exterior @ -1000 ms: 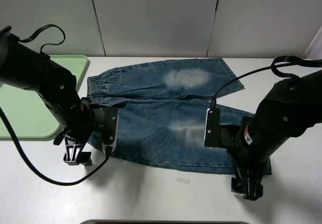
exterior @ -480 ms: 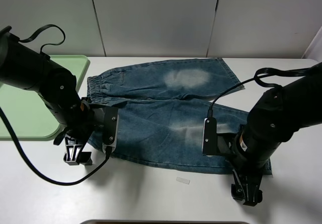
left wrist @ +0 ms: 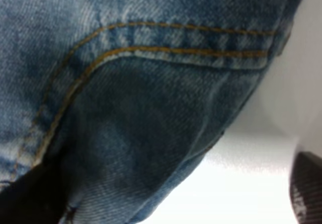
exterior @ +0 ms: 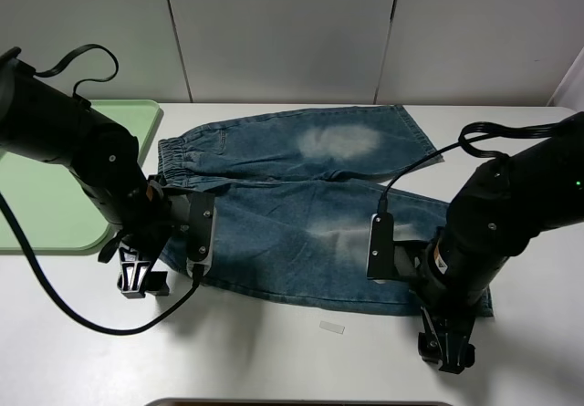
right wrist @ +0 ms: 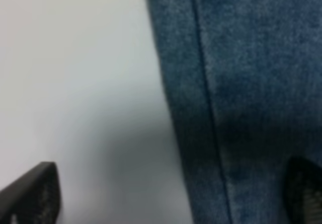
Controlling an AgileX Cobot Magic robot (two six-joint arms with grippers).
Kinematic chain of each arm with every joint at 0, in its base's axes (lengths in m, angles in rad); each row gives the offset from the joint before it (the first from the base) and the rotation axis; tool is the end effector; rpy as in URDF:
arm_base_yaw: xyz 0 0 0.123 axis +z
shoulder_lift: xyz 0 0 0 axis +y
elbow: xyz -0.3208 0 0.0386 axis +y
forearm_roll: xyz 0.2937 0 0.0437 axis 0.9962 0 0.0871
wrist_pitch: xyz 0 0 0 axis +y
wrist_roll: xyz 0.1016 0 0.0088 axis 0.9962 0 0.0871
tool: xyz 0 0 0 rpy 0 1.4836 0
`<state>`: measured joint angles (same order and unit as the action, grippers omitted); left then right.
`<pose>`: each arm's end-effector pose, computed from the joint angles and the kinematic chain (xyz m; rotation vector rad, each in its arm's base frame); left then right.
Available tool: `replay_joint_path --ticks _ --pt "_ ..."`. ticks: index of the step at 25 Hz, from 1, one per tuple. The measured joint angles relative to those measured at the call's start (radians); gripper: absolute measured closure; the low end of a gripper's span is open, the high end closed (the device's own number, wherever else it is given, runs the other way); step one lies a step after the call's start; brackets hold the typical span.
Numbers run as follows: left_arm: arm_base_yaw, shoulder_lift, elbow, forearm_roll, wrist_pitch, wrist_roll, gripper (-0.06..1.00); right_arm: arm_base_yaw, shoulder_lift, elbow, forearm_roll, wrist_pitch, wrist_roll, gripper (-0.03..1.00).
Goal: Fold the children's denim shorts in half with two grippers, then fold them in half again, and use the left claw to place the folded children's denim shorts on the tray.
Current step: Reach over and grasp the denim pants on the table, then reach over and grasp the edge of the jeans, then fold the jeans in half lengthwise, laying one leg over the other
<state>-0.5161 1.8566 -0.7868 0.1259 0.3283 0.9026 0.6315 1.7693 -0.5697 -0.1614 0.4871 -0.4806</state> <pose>0.2919 -0.1608 0.0849 2.0068 2.0850 0.1523 0.2030 0.1390 0.0704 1.8308 -2.5219 0.1175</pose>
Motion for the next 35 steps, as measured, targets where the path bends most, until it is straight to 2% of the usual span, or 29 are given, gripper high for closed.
replay_joint_path --ticks 12,16,18,20,35 --pt "0.000 0.000 0.000 0.000 -0.010 0.002 0.47 -0.003 0.003 -0.003 -0.025 -0.046 0.034 0.74" --pt "0.000 0.000 0.000 0.000 -0.010 0.003 0.69 -0.006 0.003 -0.003 -0.051 -0.059 0.035 0.90" --pt "0.000 0.000 0.000 0.000 -0.010 0.003 0.84 -0.010 0.003 -0.005 -0.054 -0.062 0.035 0.99" --pt "0.000 0.000 0.000 0.000 -0.010 0.003 0.91 -0.011 0.003 -0.006 -0.054 -0.062 0.036 0.99" --pt "0.000 0.000 0.000 0.000 -0.007 0.003 0.94 -0.011 0.001 -0.011 -0.032 -0.052 0.036 0.99"
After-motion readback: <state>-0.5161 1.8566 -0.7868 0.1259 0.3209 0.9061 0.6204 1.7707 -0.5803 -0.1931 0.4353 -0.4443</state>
